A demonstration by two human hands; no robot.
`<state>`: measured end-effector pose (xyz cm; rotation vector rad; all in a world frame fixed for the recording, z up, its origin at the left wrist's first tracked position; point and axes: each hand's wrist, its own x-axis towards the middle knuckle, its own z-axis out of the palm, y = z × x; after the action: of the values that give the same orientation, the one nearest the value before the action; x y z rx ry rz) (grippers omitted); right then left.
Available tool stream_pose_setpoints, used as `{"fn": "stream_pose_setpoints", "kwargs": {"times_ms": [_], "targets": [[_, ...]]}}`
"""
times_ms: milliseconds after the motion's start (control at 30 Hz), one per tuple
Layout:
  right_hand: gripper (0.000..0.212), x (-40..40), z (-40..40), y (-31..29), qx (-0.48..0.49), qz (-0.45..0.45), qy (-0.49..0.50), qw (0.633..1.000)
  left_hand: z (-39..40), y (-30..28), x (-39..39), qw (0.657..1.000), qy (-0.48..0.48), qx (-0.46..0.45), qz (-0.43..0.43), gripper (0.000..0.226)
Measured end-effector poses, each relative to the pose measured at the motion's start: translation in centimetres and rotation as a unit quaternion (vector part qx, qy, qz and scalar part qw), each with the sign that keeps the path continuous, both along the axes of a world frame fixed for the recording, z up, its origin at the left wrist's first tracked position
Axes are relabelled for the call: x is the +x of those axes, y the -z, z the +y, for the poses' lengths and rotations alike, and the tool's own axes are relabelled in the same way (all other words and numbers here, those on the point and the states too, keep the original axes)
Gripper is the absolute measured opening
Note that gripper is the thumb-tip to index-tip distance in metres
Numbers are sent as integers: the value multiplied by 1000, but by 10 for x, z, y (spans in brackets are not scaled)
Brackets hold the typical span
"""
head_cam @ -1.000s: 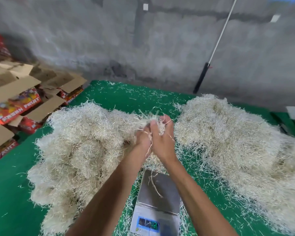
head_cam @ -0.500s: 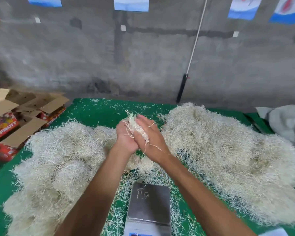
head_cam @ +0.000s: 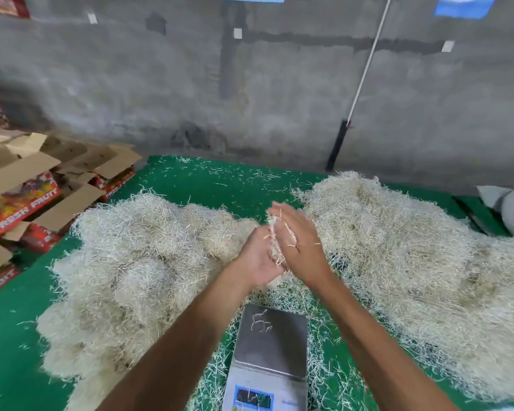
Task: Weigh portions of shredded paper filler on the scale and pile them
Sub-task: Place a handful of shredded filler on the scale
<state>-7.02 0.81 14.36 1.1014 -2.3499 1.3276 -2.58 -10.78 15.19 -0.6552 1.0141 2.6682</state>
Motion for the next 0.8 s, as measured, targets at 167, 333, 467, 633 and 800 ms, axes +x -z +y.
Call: {"fn": "stream_pose_setpoints", "kwargs": {"times_ms": [167,333,467,633,800], "targets": [[37,51,-29,37,-11,24,-65,998,-10,29,25,990,-123,-71,13,58],[36,30,-31,56,-18,-91,34,995,-8,46,30,996,-57,-66,-27,63],[55,50,-46,84,122,-23,-6,992,-35,49,31,982,-121,-134,-54,74],[35,39,-44,80,42,-321,-151,934,-79,75,27,901,-144,-403,-67,61],[20,14,-10,119,47,-243,3,969,-147,77,0,734,-162,-656,-58,82]]}}
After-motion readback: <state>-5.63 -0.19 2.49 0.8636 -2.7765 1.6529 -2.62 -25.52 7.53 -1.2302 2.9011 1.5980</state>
